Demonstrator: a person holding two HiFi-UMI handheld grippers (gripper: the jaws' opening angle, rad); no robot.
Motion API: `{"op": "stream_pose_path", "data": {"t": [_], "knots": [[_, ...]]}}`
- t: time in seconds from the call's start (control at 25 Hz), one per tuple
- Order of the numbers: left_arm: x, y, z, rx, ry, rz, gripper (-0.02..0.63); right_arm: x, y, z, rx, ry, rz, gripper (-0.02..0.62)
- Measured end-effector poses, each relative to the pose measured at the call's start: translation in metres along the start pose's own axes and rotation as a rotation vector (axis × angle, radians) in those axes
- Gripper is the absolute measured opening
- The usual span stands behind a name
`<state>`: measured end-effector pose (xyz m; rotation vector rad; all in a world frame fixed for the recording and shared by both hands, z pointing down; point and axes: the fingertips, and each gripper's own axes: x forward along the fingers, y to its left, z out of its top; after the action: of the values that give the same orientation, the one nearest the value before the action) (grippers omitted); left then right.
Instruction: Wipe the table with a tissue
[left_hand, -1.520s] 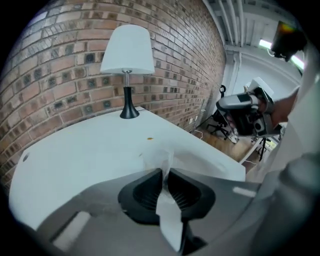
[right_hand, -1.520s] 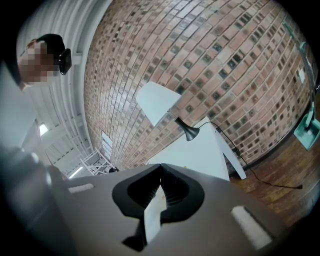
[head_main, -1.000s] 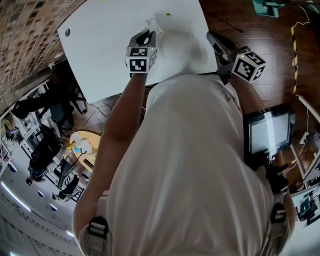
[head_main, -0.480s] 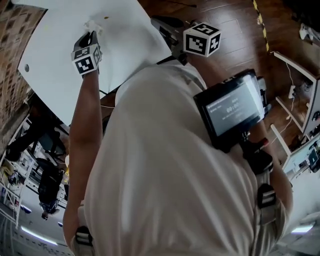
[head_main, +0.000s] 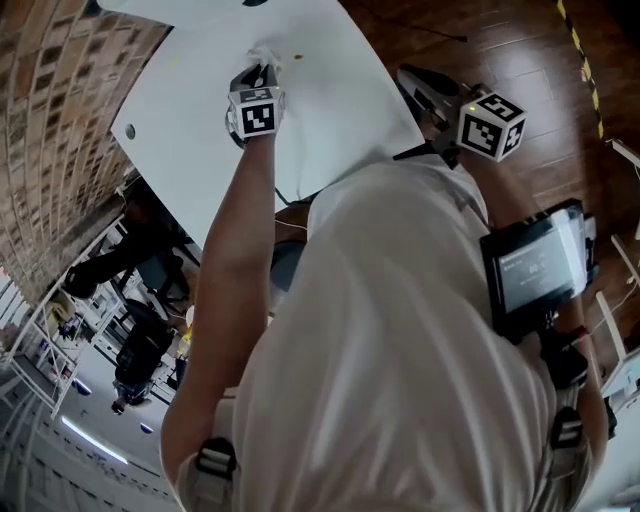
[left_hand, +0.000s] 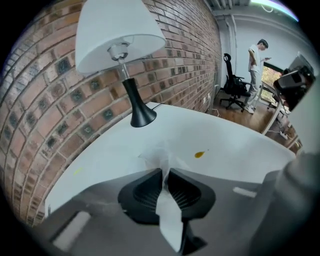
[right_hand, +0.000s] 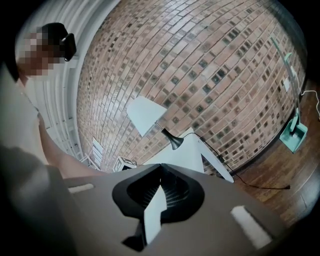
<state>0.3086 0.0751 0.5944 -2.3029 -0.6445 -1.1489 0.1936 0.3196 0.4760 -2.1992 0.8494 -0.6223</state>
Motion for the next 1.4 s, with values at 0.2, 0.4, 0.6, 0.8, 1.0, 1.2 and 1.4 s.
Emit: {"op": "stream_pose_path", "data": {"t": [0.2, 0.4, 0.6, 0.8, 1.0, 1.2, 1.4], "knots": [[0.012, -0.018, 0.004, 0.121, 0.027, 0.041, 0.043, -0.011, -0.012, 0.004, 0.005, -0.035, -0.038, 0.008], [0.011, -0.043, 0.013, 0.23, 0.0, 0.015, 0.041, -0.013, -0.014, 0.008, 0.01, -0.053, -0.043, 0.008], [0.013, -0.079, 0.029, 0.268, -0.049, -0.085, 0.038, -0.013, -0.015, 0.006, 0.016, -0.05, -0.039, 0.008], [0.012, -0.097, 0.037, 0.199, -0.072, -0.263, 0.041, -0.014, -0.016, 0.005, 0.017, -0.047, -0.041, 0.008], [-0.001, -0.15, 0.043, 0.225, -0.004, -0.579, 0.041, -0.014, -0.014, 0.007, 0.007, -0.053, -0.041, 0.008], [-0.033, -0.193, 0.028, 0.198, -0.004, -0.745, 0.044, -0.021, -0.015, 0.011, 0.009, -0.094, -0.062, 0.008], [-0.084, -0.218, 0.039, -0.162, -0.178, -0.929, 0.044, -0.046, -0.02, 0.02, -0.003, -0.134, -0.108, 0.008]]}}
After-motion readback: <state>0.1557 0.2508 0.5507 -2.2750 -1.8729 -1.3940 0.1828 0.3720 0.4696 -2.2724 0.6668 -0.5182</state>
